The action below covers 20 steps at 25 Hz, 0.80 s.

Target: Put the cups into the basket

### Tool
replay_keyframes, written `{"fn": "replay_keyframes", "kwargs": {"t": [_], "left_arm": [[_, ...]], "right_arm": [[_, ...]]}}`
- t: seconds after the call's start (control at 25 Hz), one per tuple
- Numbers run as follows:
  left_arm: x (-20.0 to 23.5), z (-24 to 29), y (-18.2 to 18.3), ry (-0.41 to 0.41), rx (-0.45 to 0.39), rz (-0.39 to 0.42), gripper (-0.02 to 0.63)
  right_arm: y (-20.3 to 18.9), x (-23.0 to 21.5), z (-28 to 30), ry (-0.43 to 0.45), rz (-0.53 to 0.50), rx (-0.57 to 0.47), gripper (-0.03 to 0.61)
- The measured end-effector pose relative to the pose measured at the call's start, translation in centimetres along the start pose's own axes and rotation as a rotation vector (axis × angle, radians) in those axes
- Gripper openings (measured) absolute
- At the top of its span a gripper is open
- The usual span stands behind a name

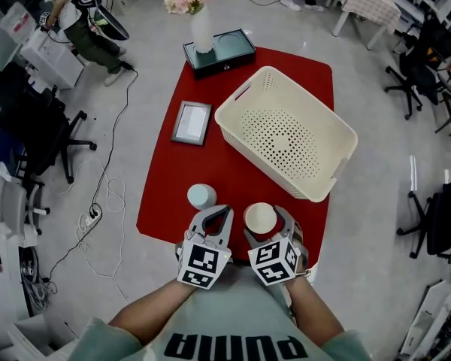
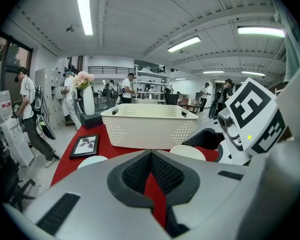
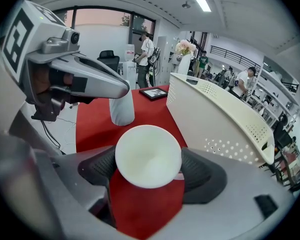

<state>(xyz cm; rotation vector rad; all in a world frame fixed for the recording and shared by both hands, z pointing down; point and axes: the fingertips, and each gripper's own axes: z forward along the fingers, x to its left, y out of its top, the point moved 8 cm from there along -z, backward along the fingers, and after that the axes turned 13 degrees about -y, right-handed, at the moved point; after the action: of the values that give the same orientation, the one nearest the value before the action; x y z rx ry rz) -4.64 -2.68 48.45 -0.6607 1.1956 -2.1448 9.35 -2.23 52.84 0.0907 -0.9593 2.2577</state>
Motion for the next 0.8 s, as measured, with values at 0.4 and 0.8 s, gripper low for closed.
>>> {"fn": "replay_keyframes", "kwargs": {"t": [0.4,0.8], "left_arm": [[0.4,-0.5,1.5,-0.015,-0.043,0.005,0.003],[1.0,-1.1,5.4,-0.025,-0.110,0.020,0.003]], "right_arm": [[3.2,-1.3,-3.3,-0.019,0.046,-0.077,0.379],[7.6,-4.9,-6.3,-0.044,0.100,-0.161,0.379]]}}
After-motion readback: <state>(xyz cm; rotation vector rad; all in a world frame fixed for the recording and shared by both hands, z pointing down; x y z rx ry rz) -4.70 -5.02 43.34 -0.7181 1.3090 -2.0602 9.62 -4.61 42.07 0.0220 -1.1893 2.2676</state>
